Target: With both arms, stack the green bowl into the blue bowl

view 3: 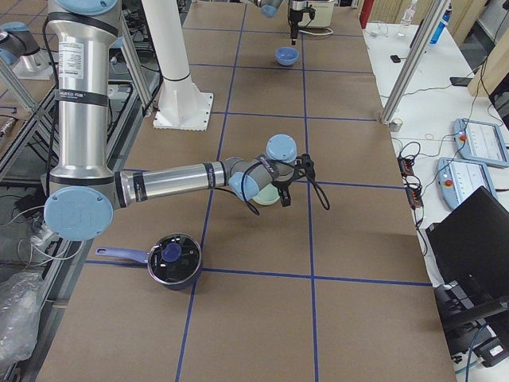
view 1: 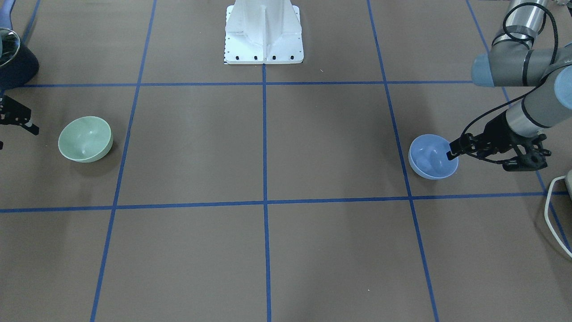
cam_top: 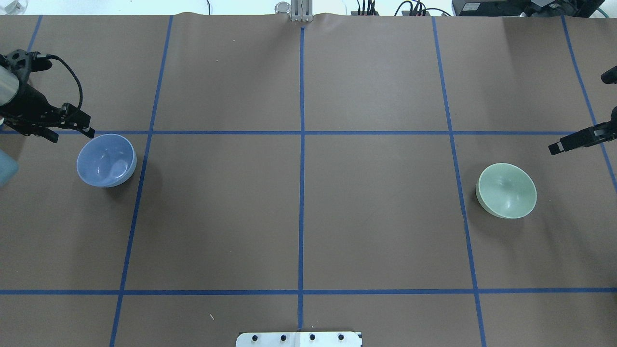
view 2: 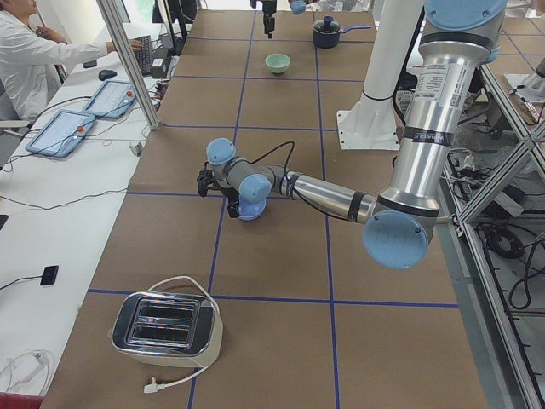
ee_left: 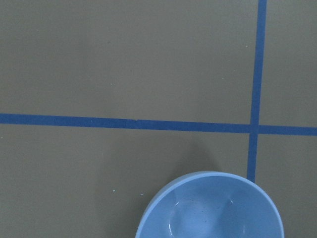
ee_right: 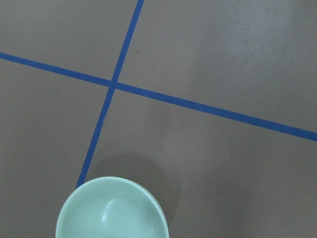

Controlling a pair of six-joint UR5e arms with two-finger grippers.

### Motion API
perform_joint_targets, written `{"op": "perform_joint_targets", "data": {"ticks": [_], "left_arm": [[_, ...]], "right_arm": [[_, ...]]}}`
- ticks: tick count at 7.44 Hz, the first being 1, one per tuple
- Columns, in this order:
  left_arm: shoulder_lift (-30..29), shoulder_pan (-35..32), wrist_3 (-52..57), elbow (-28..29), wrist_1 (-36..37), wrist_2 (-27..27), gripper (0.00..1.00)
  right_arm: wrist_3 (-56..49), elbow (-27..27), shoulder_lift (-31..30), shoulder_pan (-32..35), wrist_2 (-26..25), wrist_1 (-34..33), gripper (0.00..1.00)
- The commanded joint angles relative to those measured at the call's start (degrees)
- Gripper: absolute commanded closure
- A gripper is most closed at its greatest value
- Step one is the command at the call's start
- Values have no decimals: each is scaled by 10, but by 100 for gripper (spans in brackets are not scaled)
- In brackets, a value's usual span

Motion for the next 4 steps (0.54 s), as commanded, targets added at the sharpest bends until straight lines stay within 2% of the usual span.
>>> {"op": "perform_joint_targets", "data": {"ticks": [1, 3, 4], "left_arm": [[2, 6, -1, 14, -17, 8, 3], [6, 9, -1, 13, -26, 9, 4], [14, 15, -2, 12, -40, 12, 5]], "right_arm": [[22, -1, -1, -29, -7, 3, 16], [31, -1, -14, -65, -42, 18, 19], [32, -13, -28, -75, -50, 58, 19]]}}
